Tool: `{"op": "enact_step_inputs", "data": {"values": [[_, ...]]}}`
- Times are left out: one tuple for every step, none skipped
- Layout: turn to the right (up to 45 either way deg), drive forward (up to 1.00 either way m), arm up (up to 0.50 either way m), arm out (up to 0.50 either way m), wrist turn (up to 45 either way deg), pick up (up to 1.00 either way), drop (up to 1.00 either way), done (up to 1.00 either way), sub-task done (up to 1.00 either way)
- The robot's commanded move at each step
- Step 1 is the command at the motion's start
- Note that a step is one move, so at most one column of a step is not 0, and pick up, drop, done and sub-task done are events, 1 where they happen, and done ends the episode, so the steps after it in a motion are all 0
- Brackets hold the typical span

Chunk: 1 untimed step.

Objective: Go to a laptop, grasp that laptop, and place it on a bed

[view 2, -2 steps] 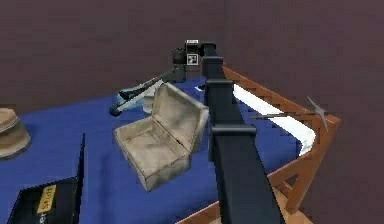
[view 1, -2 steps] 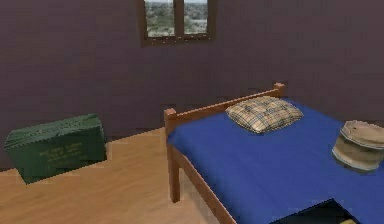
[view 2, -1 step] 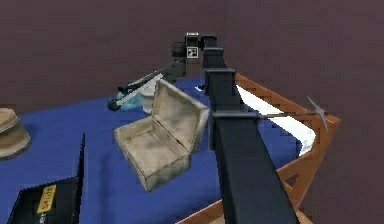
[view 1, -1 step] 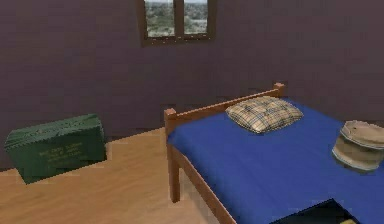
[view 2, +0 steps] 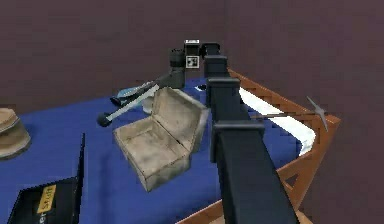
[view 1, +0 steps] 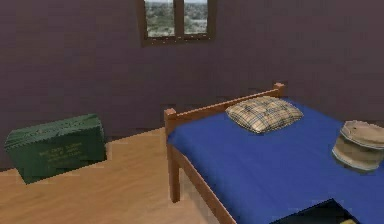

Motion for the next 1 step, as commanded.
{"op": "enact_step_inputs", "data": {"values": [[0.0,0.0,0.0,0.0,0.0,0.0,0.0,1.0,0.0]]}}
